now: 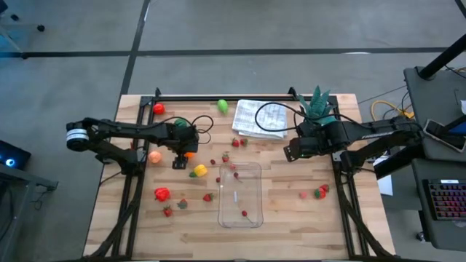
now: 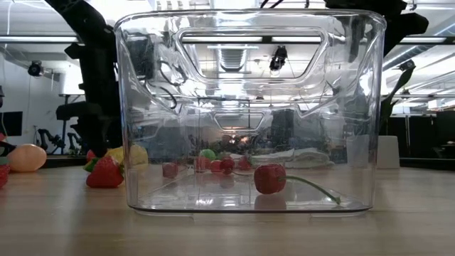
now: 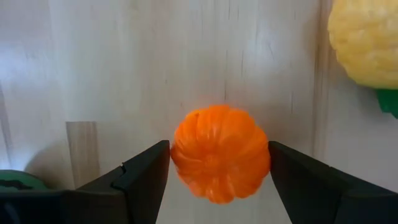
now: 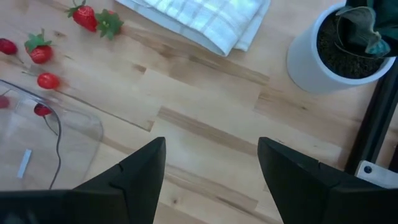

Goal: Pick and placing Produce into tupperware
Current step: Put the orange pumpkin into the transparent bin

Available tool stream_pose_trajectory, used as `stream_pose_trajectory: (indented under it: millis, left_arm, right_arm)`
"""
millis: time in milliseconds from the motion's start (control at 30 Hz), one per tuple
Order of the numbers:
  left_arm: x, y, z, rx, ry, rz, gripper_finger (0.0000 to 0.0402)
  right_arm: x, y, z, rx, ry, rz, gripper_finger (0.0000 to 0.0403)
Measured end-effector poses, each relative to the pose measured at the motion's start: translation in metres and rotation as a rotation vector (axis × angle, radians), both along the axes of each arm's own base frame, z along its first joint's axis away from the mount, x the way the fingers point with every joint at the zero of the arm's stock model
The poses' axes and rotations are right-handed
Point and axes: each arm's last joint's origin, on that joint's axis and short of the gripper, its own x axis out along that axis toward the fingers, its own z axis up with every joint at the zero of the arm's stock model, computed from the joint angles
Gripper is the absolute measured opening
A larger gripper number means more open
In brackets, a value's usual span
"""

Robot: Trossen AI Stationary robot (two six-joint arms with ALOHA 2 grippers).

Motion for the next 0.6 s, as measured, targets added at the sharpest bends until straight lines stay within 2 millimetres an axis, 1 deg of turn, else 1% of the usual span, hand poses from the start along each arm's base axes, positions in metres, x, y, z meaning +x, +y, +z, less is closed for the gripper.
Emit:
stream_pose_trajectory:
  millis: [133,233,333,467,600]
  left_arm:
    - [0.001,0.000,-0.006,-0.003,0.010,0.001,0.0249]
    - [0.001,0.001,-0.010,-0.006,0.029,0.003,0.0234]
    - [0.002,0.001,-0.009,-0.004,0.026,0.004,0.0220]
    - [0.000,0.001,-0.003,0.015,0.010,0.026,0.0218]
    - [0.001,0.001,0.013,0.024,-0.065,0.067,0.0220]
  right_arm:
    - [0.000,0.000,0.000,0.000,-0.003,-0.001,0.0247]
    - [0.000,0.000,0.000,0.004,-0.008,-0.015,0.0247]
    - [0.000,0.000,0.000,0.007,-0.013,-0.023,0.0247]
    - [0.000,0.000,0.000,0.007,-0.015,-0.024,0.0247]
    - [0.000,0.000,0.000,0.007,-0.016,-0.024,0.0247]
